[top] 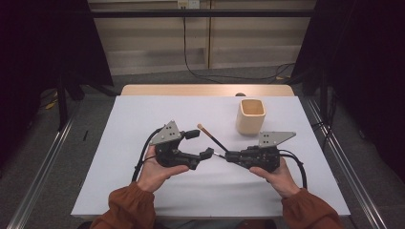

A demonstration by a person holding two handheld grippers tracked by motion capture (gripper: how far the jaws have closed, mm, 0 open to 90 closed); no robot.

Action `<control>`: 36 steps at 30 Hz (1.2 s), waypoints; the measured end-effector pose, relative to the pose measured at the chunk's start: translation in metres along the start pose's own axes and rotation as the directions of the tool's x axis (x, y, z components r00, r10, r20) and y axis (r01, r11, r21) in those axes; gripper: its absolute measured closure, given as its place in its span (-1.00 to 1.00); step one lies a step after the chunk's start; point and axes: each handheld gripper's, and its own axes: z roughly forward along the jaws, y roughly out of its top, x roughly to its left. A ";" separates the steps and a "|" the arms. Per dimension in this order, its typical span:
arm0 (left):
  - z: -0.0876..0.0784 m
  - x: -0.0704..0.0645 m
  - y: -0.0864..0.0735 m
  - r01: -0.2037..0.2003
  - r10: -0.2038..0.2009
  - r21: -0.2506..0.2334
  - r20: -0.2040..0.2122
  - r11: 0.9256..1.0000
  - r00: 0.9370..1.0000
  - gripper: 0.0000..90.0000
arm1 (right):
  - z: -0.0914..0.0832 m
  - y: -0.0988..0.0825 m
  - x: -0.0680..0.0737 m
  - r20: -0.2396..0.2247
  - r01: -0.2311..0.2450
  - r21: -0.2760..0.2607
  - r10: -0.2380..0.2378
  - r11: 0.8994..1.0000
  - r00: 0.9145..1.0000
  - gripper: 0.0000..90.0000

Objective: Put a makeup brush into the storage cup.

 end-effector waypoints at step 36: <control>0.005 0.009 0.008 0.117 -0.115 -0.051 0.037 0.992 0.993 0.53 | 0.005 -0.004 0.000 -0.001 -0.001 0.012 0.001 1.000 1.000 0.90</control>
